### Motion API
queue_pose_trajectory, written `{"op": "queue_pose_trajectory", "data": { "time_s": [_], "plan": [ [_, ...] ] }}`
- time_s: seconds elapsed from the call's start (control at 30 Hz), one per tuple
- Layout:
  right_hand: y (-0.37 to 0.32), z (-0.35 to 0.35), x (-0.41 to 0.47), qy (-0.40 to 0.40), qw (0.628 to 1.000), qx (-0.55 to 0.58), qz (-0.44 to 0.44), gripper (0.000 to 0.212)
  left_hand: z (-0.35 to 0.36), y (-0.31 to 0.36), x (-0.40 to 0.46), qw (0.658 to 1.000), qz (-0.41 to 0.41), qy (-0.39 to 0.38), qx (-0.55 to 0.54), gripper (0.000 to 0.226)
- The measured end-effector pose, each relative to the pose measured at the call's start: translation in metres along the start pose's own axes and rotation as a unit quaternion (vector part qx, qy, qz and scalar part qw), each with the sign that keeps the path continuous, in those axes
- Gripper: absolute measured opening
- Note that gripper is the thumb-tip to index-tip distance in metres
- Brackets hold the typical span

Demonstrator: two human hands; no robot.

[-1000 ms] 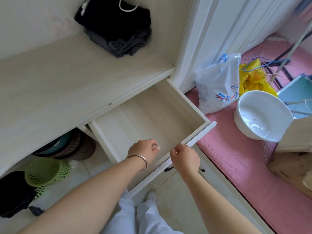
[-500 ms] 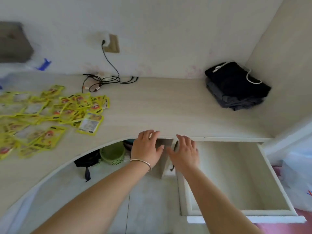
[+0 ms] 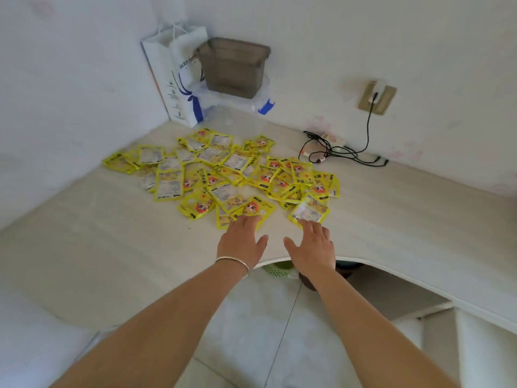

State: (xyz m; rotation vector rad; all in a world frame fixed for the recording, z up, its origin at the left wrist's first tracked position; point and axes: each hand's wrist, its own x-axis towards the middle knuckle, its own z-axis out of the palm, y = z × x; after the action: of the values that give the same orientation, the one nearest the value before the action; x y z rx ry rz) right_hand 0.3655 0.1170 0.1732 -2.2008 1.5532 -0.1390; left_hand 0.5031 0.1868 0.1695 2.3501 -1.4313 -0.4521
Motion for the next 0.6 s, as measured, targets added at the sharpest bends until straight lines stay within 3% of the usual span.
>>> {"op": "queue_pose_trajectory", "data": {
  "time_s": [0.33, 0.6],
  "plan": [
    [-0.09, 0.053, 0.097, -0.088, 0.99, -0.04, -0.105, 0.058, -0.017, -0.099, 0.067, 0.989, -0.138, 0.016, -0.042, 0.047],
    [-0.14, 0.099, 0.173, -0.178, 0.965, -0.102, -0.167, 0.062, -0.032, -0.167, 0.126, 0.96, -0.28, -0.004, -0.02, 0.054]
  ]
}}
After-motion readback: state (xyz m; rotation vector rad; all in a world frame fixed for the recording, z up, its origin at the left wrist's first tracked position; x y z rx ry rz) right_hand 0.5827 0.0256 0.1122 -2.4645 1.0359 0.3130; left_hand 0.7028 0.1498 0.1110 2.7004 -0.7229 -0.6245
